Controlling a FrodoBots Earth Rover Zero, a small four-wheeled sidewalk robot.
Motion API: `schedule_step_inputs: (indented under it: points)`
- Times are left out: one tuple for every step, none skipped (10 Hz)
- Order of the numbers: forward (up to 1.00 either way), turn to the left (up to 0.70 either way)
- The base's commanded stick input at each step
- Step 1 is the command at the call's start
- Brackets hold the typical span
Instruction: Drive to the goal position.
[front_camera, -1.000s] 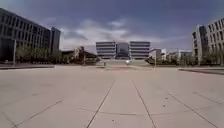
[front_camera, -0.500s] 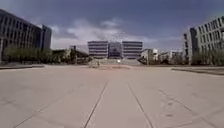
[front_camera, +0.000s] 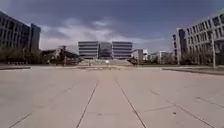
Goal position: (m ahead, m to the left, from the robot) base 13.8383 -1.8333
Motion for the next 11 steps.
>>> schedule_step_inputs:
  points:
    - [1.00, -0.01]
    - [1.00, -0.01]
    - [1.00, -0.01]
    - [1.00, -0.01]
    - [1.00, -0.01]
    - [1.00, -0.01]
    - [1.00, -0.01]
    - [1.00, -0.01]
    - [1.00, -0.01]
    - [1.00, -0.01]
    - [1.00, -0.01]
